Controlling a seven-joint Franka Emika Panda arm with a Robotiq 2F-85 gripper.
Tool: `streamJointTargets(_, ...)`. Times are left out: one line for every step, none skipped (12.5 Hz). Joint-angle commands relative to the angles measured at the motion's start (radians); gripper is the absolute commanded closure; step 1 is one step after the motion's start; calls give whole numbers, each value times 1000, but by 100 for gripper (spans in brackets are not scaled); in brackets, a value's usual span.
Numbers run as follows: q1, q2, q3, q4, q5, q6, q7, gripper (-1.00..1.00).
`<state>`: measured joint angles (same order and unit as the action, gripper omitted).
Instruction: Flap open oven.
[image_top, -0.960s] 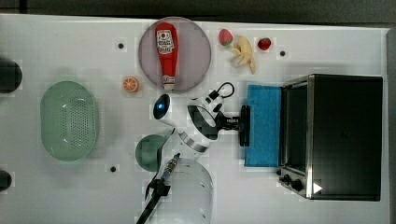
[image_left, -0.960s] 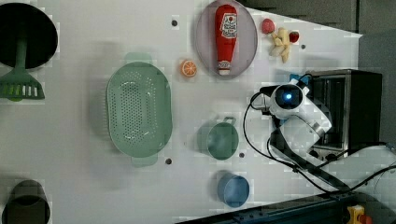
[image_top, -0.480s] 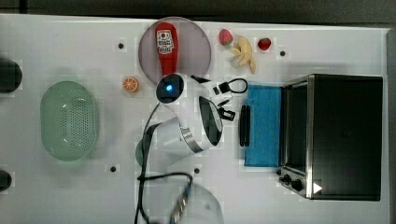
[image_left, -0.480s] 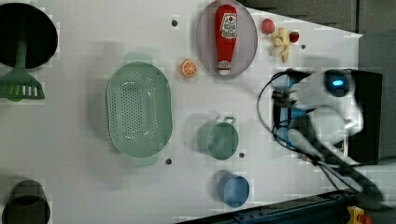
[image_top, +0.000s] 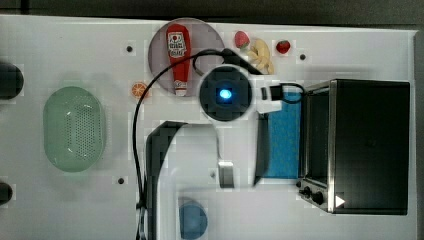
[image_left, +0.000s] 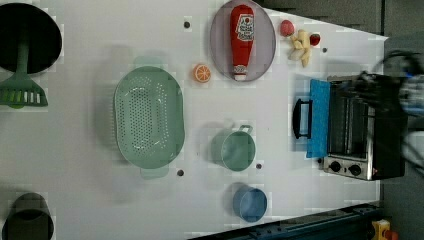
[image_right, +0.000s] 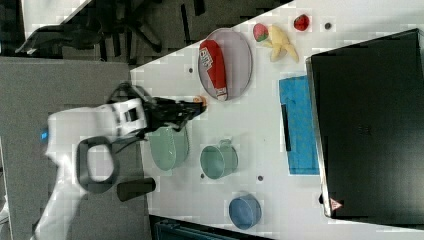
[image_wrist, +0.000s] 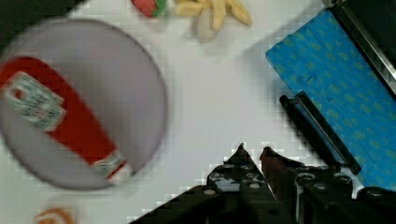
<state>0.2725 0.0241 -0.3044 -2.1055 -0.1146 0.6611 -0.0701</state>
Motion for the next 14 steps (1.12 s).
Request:
streamJointTargets(-11, -81, -19, 27, 53, -155, 45, 65)
streamJointTargets(-10, -119, -16, 50, 53, -225, 45, 65)
streamJointTargets(-10, -152, -16, 72, 53, -307, 45, 65)
streamJointTargets(-10, -178, -18, 95, 53, -379, 47, 65)
streamJointTargets(-10, -199, -18, 119, 53, -439, 61, 65)
streamJointTargets(-11, -216, -19, 139, 53, -492, 97, 65)
streamJointTargets(-10, -228, -19, 151, 53, -523, 132, 65)
streamJointTargets(-10, -238, -18, 153, 52, -526, 137, 65)
streamJointTargets(-9, -244, -15, 153, 52, -524, 137, 65)
streamJointTargets(-9, -247, -13, 153, 51, -524, 137, 65)
streamJointTargets(-9, -247, -13, 153, 51, -524, 137, 65)
streamJointTargets(-9, -247, -13, 152, 51, -524, 137, 65)
streamJointTargets(-9, -246, -13, 150, 51, -524, 137, 65)
streamJointTargets(-9, -246, -13, 147, 51, -524, 137, 65)
